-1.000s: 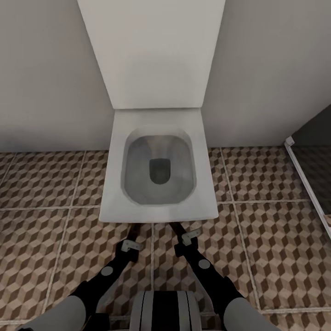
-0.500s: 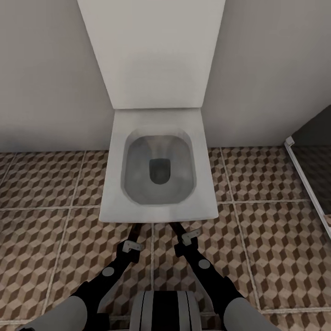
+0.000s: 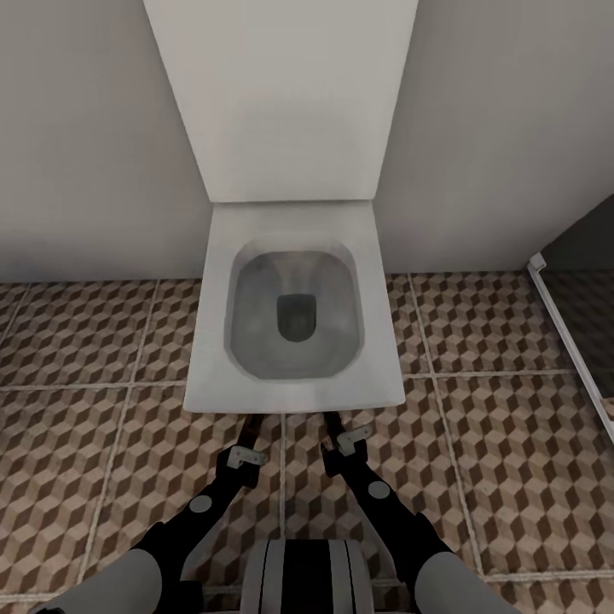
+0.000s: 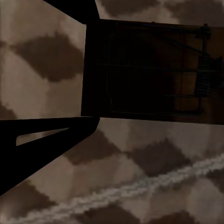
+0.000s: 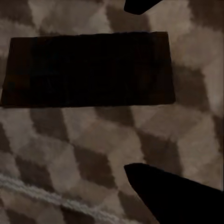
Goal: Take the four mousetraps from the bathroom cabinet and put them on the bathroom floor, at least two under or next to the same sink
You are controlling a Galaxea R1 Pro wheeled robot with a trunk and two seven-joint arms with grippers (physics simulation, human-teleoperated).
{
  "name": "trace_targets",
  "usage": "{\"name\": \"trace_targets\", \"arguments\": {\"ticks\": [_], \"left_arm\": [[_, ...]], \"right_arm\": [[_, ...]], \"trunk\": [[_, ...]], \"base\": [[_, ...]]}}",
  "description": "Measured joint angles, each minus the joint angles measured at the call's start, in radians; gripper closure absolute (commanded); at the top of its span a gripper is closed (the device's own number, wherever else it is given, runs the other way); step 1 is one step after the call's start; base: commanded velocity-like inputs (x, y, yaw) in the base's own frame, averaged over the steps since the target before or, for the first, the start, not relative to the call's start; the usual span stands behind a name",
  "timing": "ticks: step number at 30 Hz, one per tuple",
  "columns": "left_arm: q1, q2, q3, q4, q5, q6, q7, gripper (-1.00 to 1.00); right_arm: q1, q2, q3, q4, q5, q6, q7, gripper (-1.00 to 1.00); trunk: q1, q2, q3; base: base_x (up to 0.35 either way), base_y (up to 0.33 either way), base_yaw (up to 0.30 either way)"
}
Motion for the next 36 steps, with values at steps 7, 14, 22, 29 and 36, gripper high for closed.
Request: {"name": "trace_targets", "arguments": {"ticks": [7, 14, 22, 29, 36], "left_arm": [[0.0, 0.0, 0.0, 0.0, 0.0, 0.0, 0.0, 1.0], [0.0, 0.0, 0.0, 0.0, 0.0, 0.0, 0.0, 1.0], [0.0, 0.0, 0.0, 0.0, 0.0, 0.0, 0.0, 1.0], [0.0, -0.007, -0.001, 0.0, -0.002, 0.002, 0.003, -1.0], [0.0, -0.007, -0.051, -0.001, -0.002, 0.003, 0.004, -1.0]], "right_arm": [[0.0, 0.0, -0.001, -0.001, 0.0, 0.0, 0.0, -1.0], [0.0, 0.0, 0.0, -0.001, 0.0, 0.0, 0.0, -1.0], [0.0, 0.0, -0.001, -0.001, 0.0, 0.0, 0.0, -1.0], [0.0, 0.0, -0.001, -0.001, 0.0, 0.0, 0.0, -1.0], [0.0, 0.0, -0.001, -0.001, 0.0, 0.0, 0.0, -1.0]], "trunk": [[0.0, 0.0, 0.0], [0.0, 0.0, 0.0], [0.0, 0.0, 0.0], [0.0, 0.0, 0.0], [0.0, 0.0, 0.0]], "base": [[0.0, 0.0, 0.0], [0.0, 0.0, 0.0], [0.0, 0.0, 0.0], [0.0, 0.0, 0.0], [0.0, 0.0, 0.0]]}}
